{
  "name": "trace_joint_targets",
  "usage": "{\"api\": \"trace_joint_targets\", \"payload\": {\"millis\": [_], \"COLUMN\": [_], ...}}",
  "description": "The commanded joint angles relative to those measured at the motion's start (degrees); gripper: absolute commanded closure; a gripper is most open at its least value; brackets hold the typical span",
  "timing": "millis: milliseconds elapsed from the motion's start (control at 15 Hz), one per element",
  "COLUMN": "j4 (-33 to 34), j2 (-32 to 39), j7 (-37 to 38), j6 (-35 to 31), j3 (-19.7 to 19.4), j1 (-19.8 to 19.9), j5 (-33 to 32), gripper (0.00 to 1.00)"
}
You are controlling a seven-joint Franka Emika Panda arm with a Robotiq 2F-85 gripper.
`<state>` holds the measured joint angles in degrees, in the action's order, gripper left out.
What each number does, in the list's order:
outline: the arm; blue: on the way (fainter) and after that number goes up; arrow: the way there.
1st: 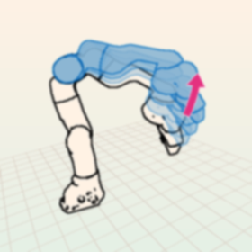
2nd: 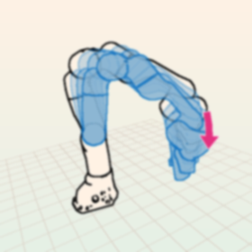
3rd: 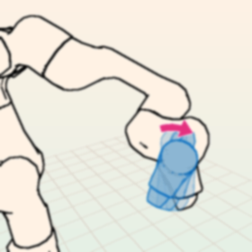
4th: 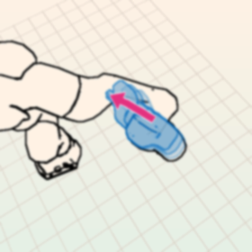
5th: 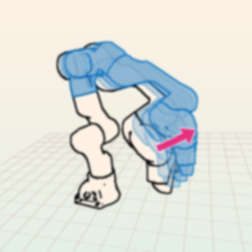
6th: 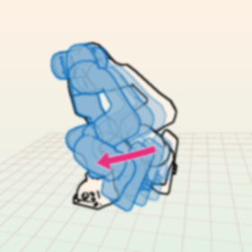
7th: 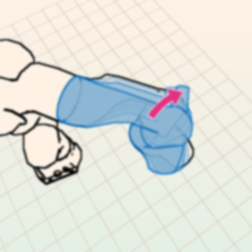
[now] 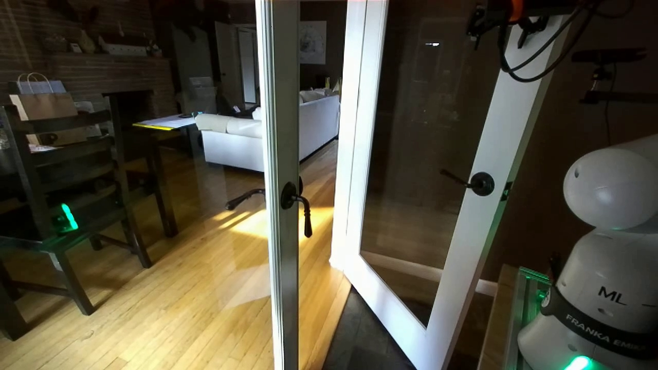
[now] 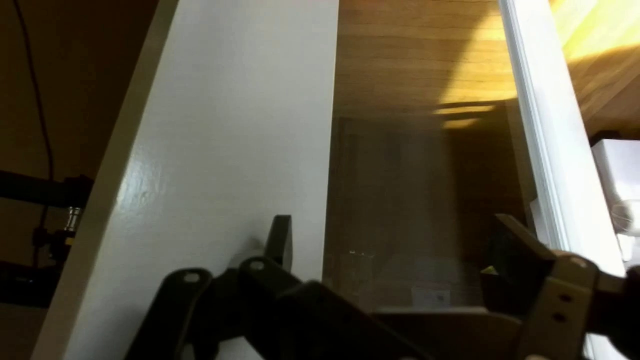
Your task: Open the right door.
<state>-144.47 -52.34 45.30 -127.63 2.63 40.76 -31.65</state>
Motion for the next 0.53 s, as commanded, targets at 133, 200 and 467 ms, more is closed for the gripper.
{"api": "trace_joint_targets", "payload": {"millis": [133,200,467], "j4": [-0.4,-0.3,0.6], "j2": [-1.6,-1.3,0.4], "j7": [-5.9,-5.8,-6.3], "j6": [6.0,8.8,18.0], "j3": [1.8,2.9,5.1], "j1": [-11.4,-14.4,-24.8], "j5": [7.6,9.9,17.2], "gripper": [0.0,0.0,0.0]}}
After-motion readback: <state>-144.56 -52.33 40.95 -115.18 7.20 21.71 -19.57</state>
